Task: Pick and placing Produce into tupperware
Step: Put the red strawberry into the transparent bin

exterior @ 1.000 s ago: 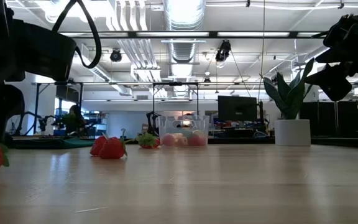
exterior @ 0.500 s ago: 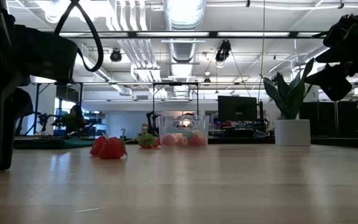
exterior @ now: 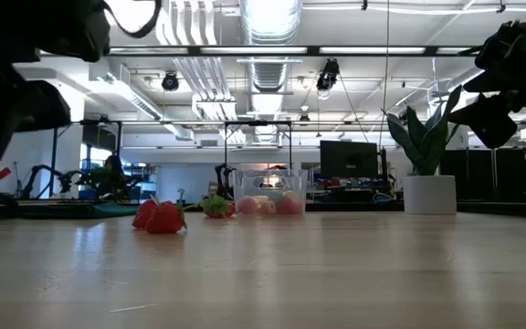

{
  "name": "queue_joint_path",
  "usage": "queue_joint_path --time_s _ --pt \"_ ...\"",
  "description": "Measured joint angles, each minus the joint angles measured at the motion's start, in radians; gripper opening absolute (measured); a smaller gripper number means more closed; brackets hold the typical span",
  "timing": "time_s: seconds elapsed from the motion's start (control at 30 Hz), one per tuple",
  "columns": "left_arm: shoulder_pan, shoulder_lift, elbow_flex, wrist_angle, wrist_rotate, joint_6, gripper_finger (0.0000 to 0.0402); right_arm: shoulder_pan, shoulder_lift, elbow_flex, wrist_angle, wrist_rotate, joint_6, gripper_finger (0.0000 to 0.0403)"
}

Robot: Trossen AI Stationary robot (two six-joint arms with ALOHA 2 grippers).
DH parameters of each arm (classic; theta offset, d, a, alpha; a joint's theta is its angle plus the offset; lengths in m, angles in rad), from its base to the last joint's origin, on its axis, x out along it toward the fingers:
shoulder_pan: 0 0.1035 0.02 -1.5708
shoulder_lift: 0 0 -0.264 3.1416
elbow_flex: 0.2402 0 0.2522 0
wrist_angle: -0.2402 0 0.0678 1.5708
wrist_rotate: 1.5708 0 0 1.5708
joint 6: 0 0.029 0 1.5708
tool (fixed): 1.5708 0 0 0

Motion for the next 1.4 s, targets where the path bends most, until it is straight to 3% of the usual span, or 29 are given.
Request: queue_joint_path --time_s 0.2,0.47,0.57,0.77,0.93,1.4 --pt "-0.022 -0.065 0.005 -0.142 -0.013 -0.459 0.0139 0.0 0.0 0.0 0.0 0.0 0.0 0.0233" --pt "-0.188 -0.036 -0.004 -0.137 0.047 -0.729 0.0139 0.0 0.002 0.0 -0.001 0.0 0.0 0.0233" --pt "-0.205 -0.033 0.021 -0.105 0.02 -0.624 0.0139 0.0 0.002 0.0 -0.001 0.0 0.0 0.0233" --pt "-0.218 -0.017 0.059 -0.112 0.018 -0.121 0.0139 0.0 0.003 0.0 -0.001 0.0 0.0 0.0233" --pt "-0.218 0.029 0.043 -0.117 0.038 0.057 0.0159 0.0 0.006 0.0 -0.001 0.0 0.0 0.0233" --pt "-0.214 0.072 0.042 -0.148 0.037 0.075 0.0266 0.0 0.006 0.0 -0.001 0.0 0.0 0.0233"
